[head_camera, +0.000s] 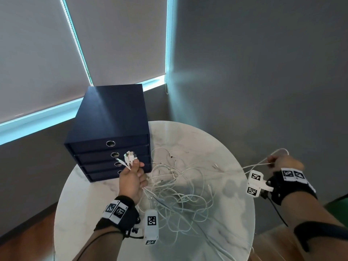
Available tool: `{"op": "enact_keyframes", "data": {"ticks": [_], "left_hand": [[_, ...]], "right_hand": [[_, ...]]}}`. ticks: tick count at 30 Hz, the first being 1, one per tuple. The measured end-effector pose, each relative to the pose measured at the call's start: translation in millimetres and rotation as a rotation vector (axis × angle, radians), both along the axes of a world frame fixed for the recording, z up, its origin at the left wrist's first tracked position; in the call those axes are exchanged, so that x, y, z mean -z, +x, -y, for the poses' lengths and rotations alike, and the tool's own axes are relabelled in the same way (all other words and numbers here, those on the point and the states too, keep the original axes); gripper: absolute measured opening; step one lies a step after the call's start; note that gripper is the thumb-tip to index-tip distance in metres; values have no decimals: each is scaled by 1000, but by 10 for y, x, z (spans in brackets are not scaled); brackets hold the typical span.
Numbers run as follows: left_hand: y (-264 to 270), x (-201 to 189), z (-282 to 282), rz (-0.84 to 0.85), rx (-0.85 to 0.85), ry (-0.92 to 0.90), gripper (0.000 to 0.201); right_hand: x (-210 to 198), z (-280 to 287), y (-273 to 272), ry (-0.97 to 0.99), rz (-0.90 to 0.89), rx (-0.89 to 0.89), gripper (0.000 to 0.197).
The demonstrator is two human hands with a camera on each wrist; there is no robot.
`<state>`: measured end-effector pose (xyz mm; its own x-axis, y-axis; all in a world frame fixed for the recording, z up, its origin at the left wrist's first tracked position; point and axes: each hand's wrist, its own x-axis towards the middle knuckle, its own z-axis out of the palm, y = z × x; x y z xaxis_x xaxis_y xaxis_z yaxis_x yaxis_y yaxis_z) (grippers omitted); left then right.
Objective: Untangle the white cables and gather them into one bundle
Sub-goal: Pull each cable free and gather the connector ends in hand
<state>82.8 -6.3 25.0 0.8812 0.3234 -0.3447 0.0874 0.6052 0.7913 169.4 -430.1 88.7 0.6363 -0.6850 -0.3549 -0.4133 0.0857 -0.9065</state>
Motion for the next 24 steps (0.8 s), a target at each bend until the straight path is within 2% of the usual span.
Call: {"op": "enact_keyframes", "data": {"ticks": [2,4,5,6,8,9,12,14,15,16,17,18,20,24], "left_hand": [[11,-64,11,21,-3,-33,32],[29,-155,85,45,9,-63,32],[37,-213,133,60,16,-75,32],[50,-275,183,77,25,-80,32],[85,-403,290,117,46,-72,32],[109,-459,349,137,58,-66,32],[176,-587,550,178,82,-59,34],[212,-635,678,185,89,-68,36],[225,-654,722,185,91,-77,36],[237,-667,740,184,90,-88,35],[248,-679,733,188,90,-101,35],[256,-691,701,198,90,-117,34],[265,-708,583,223,74,-150,34],[264,-750,282,246,-20,-192,34]], "right_hand": [[39,53,-66,26,-30,56,23],[112,30,-144,-99,-123,-11,2],[158,-5,-138,-166,-175,-13,16],[261,-47,-131,-318,-197,-18,28],[328,-285,-130,-483,-197,-37,42],[346,-431,-150,-537,-115,-81,46],[238,-1134,-318,-679,243,-503,46],[76,-1658,-578,-628,470,-859,50],[-15,-1898,-720,-619,513,-1053,50],[-26,-2050,-815,-586,493,-1230,42],[-2,-2163,-881,-513,400,-1354,28],[51,-2210,-897,-419,305,-1424,18],[197,-2169,-867,-402,187,-1440,25],[569,-1661,-722,-619,-1,-1396,35]]}}
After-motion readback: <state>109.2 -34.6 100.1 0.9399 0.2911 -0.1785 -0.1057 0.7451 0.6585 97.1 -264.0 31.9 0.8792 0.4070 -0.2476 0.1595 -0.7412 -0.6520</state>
